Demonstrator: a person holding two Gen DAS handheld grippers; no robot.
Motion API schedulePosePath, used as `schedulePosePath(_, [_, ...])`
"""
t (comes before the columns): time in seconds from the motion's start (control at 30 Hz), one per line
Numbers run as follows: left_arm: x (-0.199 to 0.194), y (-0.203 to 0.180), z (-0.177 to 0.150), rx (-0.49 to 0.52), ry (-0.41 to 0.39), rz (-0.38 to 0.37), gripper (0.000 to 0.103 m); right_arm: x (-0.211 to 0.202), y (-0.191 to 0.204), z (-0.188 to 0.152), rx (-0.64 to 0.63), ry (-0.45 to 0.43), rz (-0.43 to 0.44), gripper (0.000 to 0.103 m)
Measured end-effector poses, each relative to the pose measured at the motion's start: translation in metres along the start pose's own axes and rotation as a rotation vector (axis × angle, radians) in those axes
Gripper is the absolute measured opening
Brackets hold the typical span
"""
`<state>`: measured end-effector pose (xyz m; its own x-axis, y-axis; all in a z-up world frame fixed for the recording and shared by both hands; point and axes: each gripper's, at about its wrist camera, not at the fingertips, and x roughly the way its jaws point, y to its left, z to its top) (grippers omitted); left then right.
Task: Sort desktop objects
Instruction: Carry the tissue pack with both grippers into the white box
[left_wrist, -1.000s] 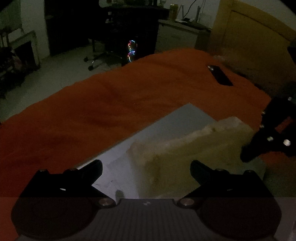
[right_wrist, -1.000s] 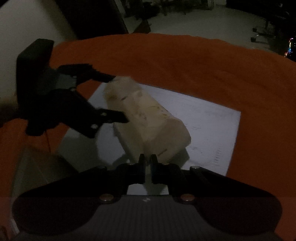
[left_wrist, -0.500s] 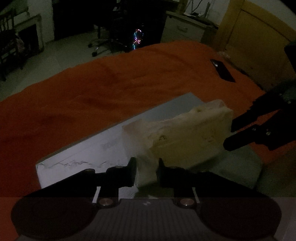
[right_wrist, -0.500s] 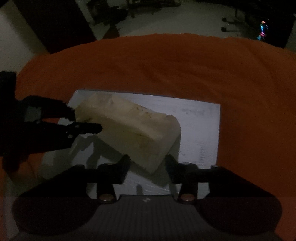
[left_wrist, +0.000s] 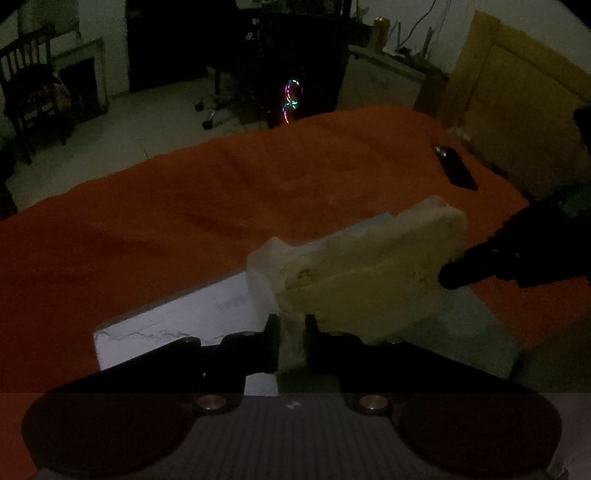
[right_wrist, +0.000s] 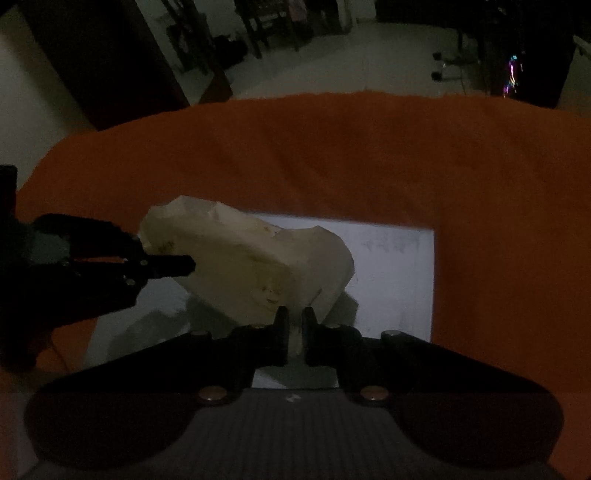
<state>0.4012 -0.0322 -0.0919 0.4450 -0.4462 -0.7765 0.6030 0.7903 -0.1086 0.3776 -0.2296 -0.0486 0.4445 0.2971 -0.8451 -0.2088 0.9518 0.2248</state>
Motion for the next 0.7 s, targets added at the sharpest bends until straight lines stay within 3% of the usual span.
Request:
schedulePosePath(0.43, [-0.071,-0.020,0.005,-0.044,-0.048,0.058,0.009,-0.056,0.034,-0.011,-0.046,-0.057,0.035,0.008])
schedulePosePath(0.7, [-0.131,-0.040,-0.016,-0.094,-0.085,0.059,0.009,-0.107,0.058,-0.037,-0.065,-0.066,0.082,0.008])
